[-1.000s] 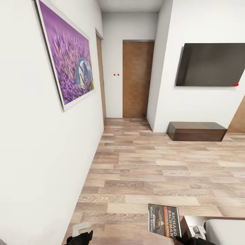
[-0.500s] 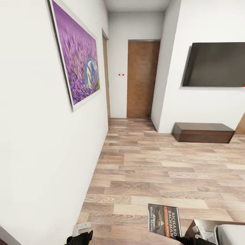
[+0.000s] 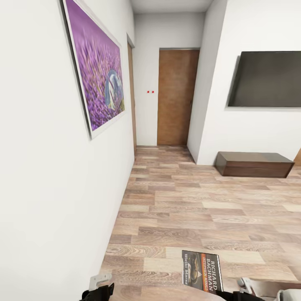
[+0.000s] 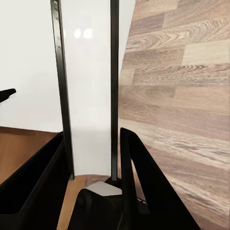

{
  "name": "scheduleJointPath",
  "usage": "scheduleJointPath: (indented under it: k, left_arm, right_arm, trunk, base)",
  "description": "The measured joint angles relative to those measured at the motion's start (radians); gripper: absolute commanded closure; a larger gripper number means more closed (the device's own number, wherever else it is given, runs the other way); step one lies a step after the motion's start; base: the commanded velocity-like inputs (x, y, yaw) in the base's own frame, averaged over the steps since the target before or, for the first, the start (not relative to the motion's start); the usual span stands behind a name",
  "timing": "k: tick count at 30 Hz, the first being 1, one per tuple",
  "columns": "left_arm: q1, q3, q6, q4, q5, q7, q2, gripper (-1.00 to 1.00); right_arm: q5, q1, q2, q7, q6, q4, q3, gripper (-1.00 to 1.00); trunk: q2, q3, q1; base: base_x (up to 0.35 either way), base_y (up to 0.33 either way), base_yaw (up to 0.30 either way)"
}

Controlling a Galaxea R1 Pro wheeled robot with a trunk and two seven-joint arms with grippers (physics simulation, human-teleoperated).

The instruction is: In the bedroom, move the book from the bed onto either nightstand, and place the two sandals side by side next to the bed.

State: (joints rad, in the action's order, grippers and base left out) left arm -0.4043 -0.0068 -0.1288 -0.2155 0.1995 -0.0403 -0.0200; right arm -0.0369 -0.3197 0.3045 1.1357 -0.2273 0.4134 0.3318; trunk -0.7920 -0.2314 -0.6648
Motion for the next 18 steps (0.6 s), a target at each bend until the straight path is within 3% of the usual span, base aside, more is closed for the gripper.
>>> scheduleJointPath:
  k: [14, 18]
  left_arm:
    - [0.0, 0.0, 0.0, 0.001, 0.0, 0.0, 0.0, -1.0]
    - [0.0, 0.0, 0.0, 0.0, 0.001, 0.0, 0.0, -1.0]
  right_arm:
    - [0.0, 0.0, 0.0, 0.0, 0.0, -0.001, 0.0, 1.0]
    - [0.0, 0.0, 0.0, -0.001, 0.0, -0.001, 0.0, 1.0]
  trunk:
    - [0.0, 0.0, 0.0]
    - [0.0, 0.0, 0.0]
  base:
    - [0.015, 0.01, 0.0]
    - [0.184, 0.069, 0.0]
